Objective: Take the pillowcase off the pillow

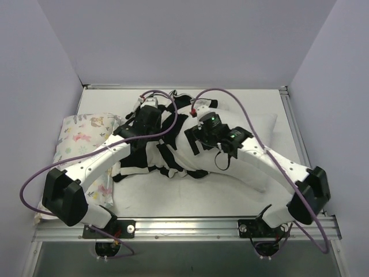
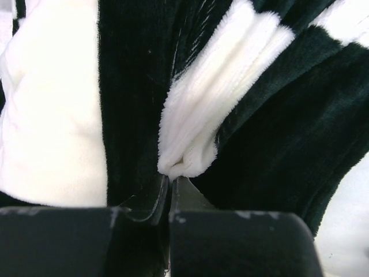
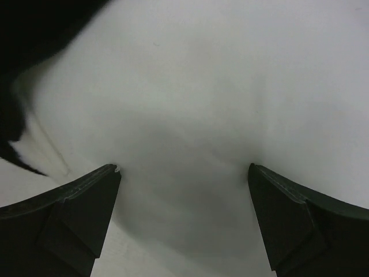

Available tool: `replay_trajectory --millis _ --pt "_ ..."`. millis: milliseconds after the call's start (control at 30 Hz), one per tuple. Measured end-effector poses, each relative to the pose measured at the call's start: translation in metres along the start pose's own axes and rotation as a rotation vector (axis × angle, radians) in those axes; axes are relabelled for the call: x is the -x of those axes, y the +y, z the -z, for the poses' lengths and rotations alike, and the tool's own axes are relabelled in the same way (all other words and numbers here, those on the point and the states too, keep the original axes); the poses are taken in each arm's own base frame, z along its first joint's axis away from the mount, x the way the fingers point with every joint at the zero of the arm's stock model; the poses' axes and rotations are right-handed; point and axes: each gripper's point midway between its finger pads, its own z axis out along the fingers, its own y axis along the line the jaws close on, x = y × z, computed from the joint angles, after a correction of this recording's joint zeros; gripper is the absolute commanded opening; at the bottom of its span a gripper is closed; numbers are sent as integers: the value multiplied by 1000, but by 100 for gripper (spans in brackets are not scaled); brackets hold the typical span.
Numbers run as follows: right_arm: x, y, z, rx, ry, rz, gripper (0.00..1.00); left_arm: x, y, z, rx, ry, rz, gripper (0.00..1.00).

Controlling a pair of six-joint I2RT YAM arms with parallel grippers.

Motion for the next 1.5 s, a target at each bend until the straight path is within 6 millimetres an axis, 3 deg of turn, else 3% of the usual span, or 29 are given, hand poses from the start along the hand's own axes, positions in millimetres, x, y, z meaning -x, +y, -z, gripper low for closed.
replay_trajectory --millis 67,133,167,200,233,267,300,400,533,667,800,833,933,967,1067,1267,1400,1500 --pt "-22 3 -31 -17 89 34 95 1 1 0 -1 0 3 0" --pt "-40 1 -55 -49 159 59 80 2 1 1 -8 2 8 0" --pt "-43 -1 -61 -63 177 63 49 4 -1 1 -15 3 10 11" --pt "-43 -3 -64 -74 186 64 27 5 -2 2 -22 3 8 27" --pt "-40 -6 -66 -84 185 51 10 6 -3 3 -27 2 6 42" --pt "-36 -11 -67 -92 179 20 0 7 -4 4 -34 -1 7 57" --pt "-32 -17 -67 -98 171 -12 0 8 -4 5 -39 -2 8 78" --pt "-27 -39 -65 -118 155 -122 0 14 -3 15 -44 -28 24 88" --pt "-25 -65 -62 -155 146 -207 0 20 6 31 -31 -72 39 90" --pt "-26 -70 -60 -166 153 -232 0 18 17 34 3 -79 40 91" --pt "-24 -68 -57 -157 157 -239 0 -5 22 22 14 -20 25 91" --pt "-23 -68 -56 -155 157 -242 0 -13 22 18 14 2 24 89" --pt "-20 -65 -53 -145 164 -256 0 -31 24 4 28 63 31 56" --pt "-19 -65 -52 -143 167 -260 0 -34 25 1 31 76 32 30" --pt "-17 -65 -49 -146 172 -275 0 -34 29 -3 41 84 65 0" --pt "-13 -81 -43 -121 162 -394 0 -5 53 5 56 26 169 0" --pt "-14 -129 -22 -203 133 -511 0 27 110 19 174 -57 281 0" --pt "-16 -161 2 -266 103 -596 0 47 136 31 212 -115 351 0"
